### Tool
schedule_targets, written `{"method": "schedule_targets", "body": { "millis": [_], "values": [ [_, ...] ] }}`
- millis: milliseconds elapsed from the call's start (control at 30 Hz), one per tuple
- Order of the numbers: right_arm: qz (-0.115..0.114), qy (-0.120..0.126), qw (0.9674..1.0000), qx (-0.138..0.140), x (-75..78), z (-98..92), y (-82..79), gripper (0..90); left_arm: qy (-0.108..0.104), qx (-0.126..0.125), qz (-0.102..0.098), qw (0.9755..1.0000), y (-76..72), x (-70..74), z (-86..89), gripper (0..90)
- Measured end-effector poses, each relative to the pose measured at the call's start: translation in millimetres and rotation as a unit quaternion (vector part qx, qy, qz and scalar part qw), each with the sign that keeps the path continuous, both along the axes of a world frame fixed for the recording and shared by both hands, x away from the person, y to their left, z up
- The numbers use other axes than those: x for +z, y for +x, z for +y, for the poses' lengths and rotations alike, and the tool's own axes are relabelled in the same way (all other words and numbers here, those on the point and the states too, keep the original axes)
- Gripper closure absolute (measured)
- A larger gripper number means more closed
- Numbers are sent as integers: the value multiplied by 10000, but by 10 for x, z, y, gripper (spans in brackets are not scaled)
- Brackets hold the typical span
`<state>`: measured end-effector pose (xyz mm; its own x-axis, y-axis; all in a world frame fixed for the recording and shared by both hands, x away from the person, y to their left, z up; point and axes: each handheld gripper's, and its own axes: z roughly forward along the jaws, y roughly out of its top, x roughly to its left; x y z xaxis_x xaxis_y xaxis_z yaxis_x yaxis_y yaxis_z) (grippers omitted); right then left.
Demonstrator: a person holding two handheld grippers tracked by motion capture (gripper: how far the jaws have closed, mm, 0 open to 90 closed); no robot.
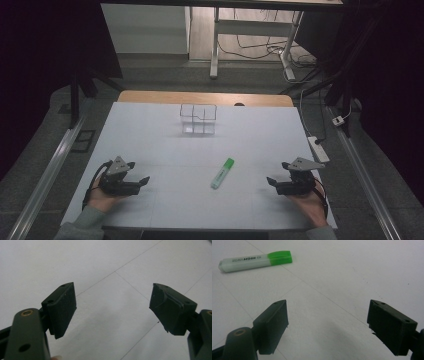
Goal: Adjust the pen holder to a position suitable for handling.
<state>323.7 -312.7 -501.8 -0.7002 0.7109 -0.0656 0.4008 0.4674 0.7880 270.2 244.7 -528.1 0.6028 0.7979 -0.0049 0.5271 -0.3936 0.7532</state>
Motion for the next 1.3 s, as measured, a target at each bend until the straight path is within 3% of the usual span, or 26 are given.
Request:
{"method": "schedule_targets", "body": {
  "millis": [633, 1300],
  "values": [
    [55, 5, 10000, 61, -32, 25, 8, 181, -9, 9, -36, 10000, 46, 39, -30, 217],
    [65, -52, 10000, 41, -39, 30, 12, 187, 4, 124, -89, 9999, 312, 129, -100, 225]
  ]
}}
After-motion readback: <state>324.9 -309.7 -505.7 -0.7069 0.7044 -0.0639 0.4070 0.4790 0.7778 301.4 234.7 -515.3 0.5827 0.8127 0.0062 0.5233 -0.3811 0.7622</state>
